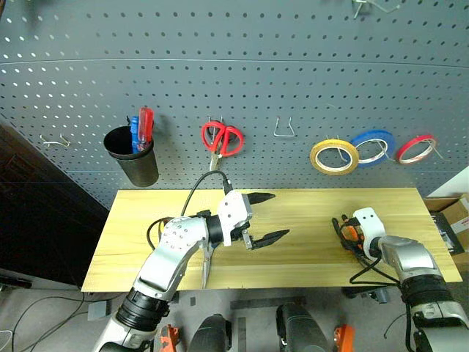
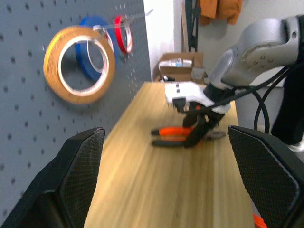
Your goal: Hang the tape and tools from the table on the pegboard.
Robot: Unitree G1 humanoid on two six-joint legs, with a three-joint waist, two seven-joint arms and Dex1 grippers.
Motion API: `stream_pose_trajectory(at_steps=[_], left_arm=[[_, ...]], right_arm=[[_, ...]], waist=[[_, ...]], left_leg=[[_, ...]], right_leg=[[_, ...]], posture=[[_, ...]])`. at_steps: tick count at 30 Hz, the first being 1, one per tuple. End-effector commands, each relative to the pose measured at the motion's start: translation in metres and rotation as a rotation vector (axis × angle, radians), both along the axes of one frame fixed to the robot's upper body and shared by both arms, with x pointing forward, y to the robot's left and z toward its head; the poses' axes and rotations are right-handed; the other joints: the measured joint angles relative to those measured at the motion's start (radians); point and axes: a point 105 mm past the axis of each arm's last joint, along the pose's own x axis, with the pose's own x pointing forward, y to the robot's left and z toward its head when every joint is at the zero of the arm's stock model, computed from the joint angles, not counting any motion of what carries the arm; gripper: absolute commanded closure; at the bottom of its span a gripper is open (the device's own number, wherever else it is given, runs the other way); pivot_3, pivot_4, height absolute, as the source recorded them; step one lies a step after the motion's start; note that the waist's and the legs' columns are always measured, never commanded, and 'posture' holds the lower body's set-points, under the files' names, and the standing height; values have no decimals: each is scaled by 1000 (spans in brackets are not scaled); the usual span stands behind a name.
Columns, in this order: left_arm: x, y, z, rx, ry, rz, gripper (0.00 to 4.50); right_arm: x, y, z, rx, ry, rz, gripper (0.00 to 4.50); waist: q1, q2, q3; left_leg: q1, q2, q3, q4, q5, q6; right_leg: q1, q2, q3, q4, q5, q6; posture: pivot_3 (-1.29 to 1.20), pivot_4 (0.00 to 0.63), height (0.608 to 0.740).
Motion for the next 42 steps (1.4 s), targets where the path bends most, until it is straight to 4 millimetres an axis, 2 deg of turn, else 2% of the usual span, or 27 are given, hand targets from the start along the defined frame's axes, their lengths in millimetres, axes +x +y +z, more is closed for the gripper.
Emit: stream_pose_trajectory(at_steps=[1,2,6,7,9,11,14,19,26,33,37,42], left_arm=[[5,21,10,-45,-10,81,101],[6,29,10,-53,-8,116,101],[4,47,14,-75,-1,174,101],[3,52,15,-85,4,184,101],[1,57,17,-98,9,196,101],[2,64,20,-124,6,238,101],[7,67,24,-140,-21,284,101],[6,62,25,-139,-56,279,101],[12,53,37,-200,-91,297,101],[14,41,54,-257,-115,292,101],[19,37,65,-304,-110,312,101],[22,37,71,-337,-101,336,101]], right_arm=[[5,31,41,36,-204,30,1893],[1,51,56,73,-279,55,1893],[-15,96,94,148,-438,113,1893],[-18,113,111,151,-519,140,1893],[-23,129,134,152,-626,165,1893],[-25,153,172,158,-804,191,1894],[-26,172,208,158,-959,219,1894],[-15,189,259,116,-1172,277,1894],[9,205,297,125,-1302,326,1894],[28,212,326,118,-1395,342,1894],[37,211,329,107,-1417,341,1894],[47,205,316,79,-1407,333,1894]], waist=[[-1,3,2],[-2,6,4],[-3,11,7],[-1,11,7],[2,11,7],[6,11,7],[7,11,7],[14,11,6],[20,10,5],[21,10,4],[21,9,4],[21,9,4]], left_leg=[[-1,0,0,0,0,0],[-2,0,0,0,0,0],[-4,0,1,-1,0,0],[-4,0,0,-1,0,0],[-4,-1,-1,-2,0,0],[-4,-1,-1,-2,0,-1],[-4,-2,-1,-2,0,-1],[-4,-2,-1,-2,0,-1],[-5,-2,1,-3,0,-1],[-9,-2,3,-2,0,-1],[-12,-2,4,-2,0,-1],[-13,-2,4,-1,0,-1]], right_leg=[[-1,0,0,1,0,0],[-3,0,0,1,0,0],[-7,0,2,1,0,0],[-7,0,1,1,0,0],[-7,0,1,1,0,0],[-7,0,0,0,0,0],[-7,0,0,0,0,0],[-7,2,-1,0,0,0],[-9,2,0,0,0,0],[-16,1,0,3,0,0],[-20,1,-1,4,0,0],[-20,1,-1,4,0,0]], posture=[[-68,231,740],[-61,234,740],[-49,236,740],[-43,235,740],[-39,231,740],[-34,225,740],[-25,218,740],[-18,197,740],[4,177,740],[22,179,740],[26,179,740],[32,181,740]])
